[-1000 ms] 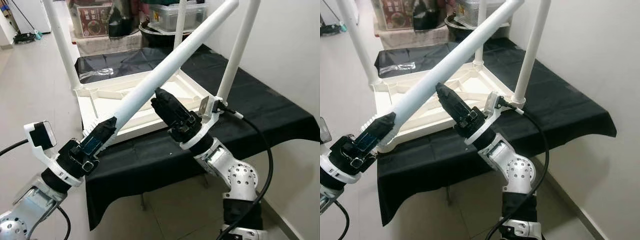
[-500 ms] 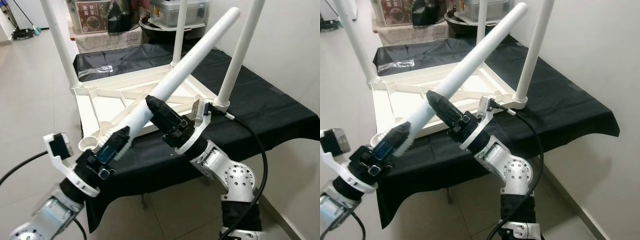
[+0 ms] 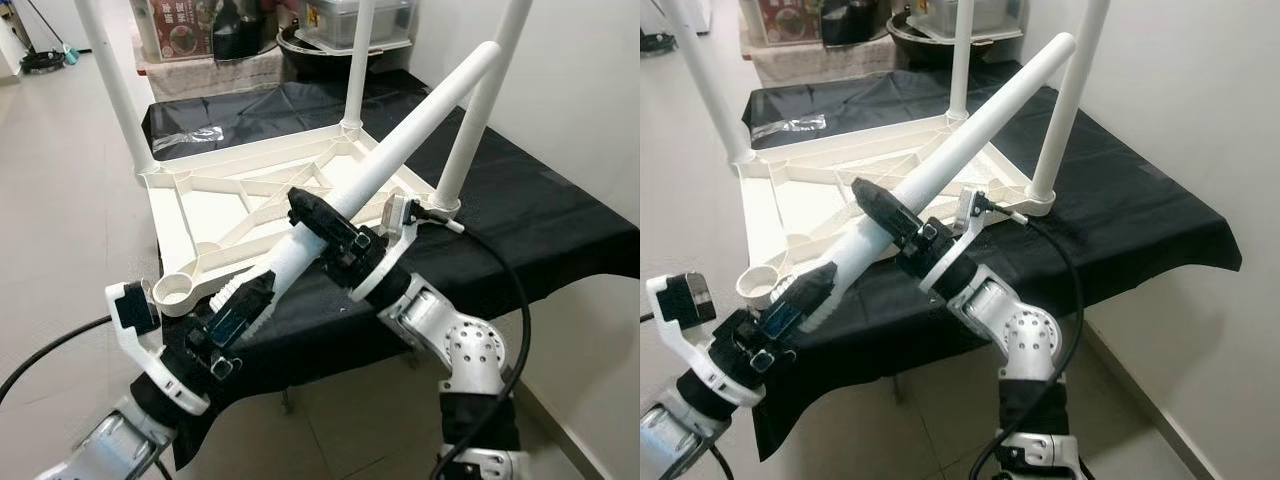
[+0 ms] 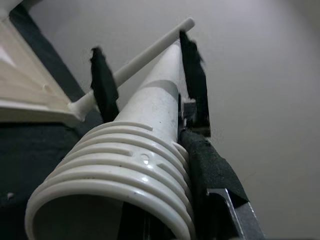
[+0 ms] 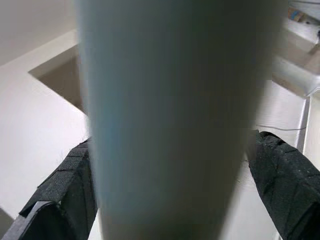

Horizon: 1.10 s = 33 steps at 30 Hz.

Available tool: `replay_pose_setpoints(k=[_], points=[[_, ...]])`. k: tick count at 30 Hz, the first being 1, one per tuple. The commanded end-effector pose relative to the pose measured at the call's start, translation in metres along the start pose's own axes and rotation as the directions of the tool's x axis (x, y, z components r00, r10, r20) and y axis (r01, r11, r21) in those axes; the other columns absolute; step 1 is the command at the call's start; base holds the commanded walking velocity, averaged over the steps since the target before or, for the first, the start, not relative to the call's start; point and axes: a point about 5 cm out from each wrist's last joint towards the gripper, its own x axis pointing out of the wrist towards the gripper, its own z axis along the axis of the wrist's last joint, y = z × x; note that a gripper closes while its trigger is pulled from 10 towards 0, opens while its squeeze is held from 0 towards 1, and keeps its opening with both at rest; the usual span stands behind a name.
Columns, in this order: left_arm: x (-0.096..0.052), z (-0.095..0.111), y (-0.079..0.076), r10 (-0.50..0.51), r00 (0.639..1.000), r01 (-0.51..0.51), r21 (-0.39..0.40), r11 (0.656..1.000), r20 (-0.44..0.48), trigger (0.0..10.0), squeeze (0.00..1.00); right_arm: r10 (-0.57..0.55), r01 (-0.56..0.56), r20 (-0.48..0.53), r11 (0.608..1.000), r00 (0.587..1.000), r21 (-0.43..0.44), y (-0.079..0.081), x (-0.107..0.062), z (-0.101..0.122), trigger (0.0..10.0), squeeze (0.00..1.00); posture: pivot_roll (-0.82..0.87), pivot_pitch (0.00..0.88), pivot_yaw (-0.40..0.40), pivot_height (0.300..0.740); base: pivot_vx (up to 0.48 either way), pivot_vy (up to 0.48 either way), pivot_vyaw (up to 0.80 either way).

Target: Building children table

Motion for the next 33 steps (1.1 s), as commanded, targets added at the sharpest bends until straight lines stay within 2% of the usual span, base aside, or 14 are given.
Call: replay_pose_setpoints(k=[1,13,33], points=[[0.000,0.001,-0.005,-0.025,1.000,0.025,0.004,1.000,0.008,10.0,0.00,-0.018,0.018,0.004,1.000,1.000,0.002,-0.002,0.001,0.000,10.0,0.00,0.02,0.100,-0.012,0.740,0.000,0.000,0.00],[-0.005,-0.007,-0.003,-0.003,1.000,0.003,-0.022,1.000,-0.005,10.0,0.00,0.002,-0.002,-0.017,1.000,1.000,0.002,0.001,0.004,-0.004,10.0,0.00,0.01,0.090,-0.013,0.740,0.000,0.000,0.00],[-0.005,-0.012,-0.003,0.008,1.000,-0.008,-0.037,0.999,-0.010,10.0,0.00,0.005,-0.005,-0.050,1.000,0.999,0.006,0.001,0.001,-0.008,10.0,0.00,0.01,0.105,-0.011,0.740,0.000,0.000,0.00]])
